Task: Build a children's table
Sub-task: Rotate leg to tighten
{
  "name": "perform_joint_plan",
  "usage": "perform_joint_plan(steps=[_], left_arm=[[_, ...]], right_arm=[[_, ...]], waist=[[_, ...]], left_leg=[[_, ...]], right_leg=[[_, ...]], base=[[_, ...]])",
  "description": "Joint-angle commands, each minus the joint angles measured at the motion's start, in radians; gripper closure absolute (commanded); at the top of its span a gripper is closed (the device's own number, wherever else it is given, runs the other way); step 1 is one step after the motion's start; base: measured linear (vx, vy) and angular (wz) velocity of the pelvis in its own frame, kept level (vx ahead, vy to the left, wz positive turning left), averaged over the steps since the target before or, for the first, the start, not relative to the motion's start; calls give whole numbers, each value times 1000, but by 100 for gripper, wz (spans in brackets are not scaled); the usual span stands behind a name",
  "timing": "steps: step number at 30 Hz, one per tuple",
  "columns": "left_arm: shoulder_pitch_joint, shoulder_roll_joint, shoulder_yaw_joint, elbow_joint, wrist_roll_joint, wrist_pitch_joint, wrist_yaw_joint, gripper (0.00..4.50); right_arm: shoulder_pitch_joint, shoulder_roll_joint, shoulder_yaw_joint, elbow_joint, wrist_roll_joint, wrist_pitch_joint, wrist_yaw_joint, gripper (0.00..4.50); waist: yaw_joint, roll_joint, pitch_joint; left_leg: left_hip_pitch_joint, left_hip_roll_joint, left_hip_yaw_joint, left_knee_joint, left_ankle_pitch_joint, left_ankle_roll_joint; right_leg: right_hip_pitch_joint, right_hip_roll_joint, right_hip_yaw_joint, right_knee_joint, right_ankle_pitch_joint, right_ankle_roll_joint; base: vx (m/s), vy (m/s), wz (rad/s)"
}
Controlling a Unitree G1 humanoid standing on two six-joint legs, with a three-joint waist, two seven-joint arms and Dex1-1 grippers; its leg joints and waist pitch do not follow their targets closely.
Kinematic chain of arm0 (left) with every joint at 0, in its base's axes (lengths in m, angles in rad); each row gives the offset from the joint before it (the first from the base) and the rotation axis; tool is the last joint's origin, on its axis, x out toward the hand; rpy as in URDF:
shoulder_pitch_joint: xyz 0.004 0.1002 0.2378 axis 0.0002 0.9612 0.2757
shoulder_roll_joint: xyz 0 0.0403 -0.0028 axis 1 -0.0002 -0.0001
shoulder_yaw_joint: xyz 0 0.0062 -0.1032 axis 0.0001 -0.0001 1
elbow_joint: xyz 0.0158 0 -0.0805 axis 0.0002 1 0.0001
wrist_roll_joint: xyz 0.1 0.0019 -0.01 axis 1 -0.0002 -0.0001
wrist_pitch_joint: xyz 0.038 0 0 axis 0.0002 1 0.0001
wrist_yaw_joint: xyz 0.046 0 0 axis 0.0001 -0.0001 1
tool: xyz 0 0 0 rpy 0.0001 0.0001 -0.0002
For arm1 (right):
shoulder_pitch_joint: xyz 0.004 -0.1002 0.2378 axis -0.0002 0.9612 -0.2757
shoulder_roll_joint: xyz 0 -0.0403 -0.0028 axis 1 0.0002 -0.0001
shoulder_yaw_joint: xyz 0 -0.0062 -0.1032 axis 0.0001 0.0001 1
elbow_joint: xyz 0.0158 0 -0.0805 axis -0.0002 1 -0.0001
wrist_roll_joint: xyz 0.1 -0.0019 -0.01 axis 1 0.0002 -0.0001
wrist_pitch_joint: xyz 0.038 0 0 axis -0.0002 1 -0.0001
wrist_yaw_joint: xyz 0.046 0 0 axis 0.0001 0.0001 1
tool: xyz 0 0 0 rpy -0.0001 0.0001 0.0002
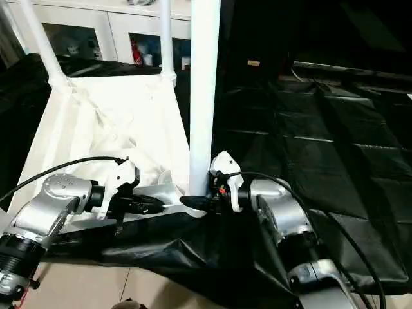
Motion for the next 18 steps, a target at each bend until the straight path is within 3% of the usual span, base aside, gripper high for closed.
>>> perform_joint_plan(steps=[1, 2, 5, 8, 10, 14, 15, 18], left_arm=[[-46, -89, 4, 12, -3, 4, 115, 450], [-58, -105, 13, 27, 3, 7, 152, 450], [-78, -129, 24, 51, 12, 15, 207, 450], [-111, -181, 44, 88, 27, 37, 317, 450], [-128, -214, 54, 108, 39, 39, 379, 450], [-134, -238, 37, 115, 50, 17, 378, 450], [-133, -238, 32, 114, 50, 12, 370, 450], [-121, -221, 15, 98, 46, 5, 335, 450]], right_arm=[[-11, 107, 6, 60, -6, 7, -157, 185], [-19, 130, -11, 87, -15, 9, -223, 185], [-28, 169, -36, 121, -19, 11, -313, 185], [-33, 245, -65, 148, -21, 18, -453, 185], [-38, 288, -68, 167, -41, 8, -540, 185], [-44, 321, -52, 177, -53, -61, -537, 185], [-45, 322, -52, 178, -49, -75, -527, 129], [-51, 307, -78, 161, -11, -68, -478, 109]], waist=[[-9, 4, -49], [-12, 4, -45], [-24, 3, -44], [-28, 8, -45], [-28, 4, -46], [-27, 6, -49], [-27, 8, -49], [-27, 8, -50]], left_leg=[[10, 44, -10, -67, -228, 7], [14, 42, -13, -70, -270, -13], [17, 42, -18, -72, -312, -31], [16, 43, -18, -73, -305, -30], [17, 41, -17, -72, -300, -32], [13, 42, -18, -73, -296, -27], [12, 43, -17, -73, -291, -26], [10, 42, -15, -72, -265, -12]], right_leg=[[35, -89, 55, -77, -222, -194], [32, -92, 54, -88, -316, -176], [28, -94, 55, -98, -408, -140], [26, -92, 57, -96, -390, -135], [25, -91, 57, -97, -381, -136], [27, -92, 58, -95, -346, -135], [28, -91, 58, -94, -330, -137], [32, -87, 59, -86, -256, -158]], base=[[0, 0, 0], [0, 0, 0], [0, 0, 0], [0, 0, 0], [0, 0, 0], [0, 0, 0], [0, 0, 0], [0, 0, 0]])
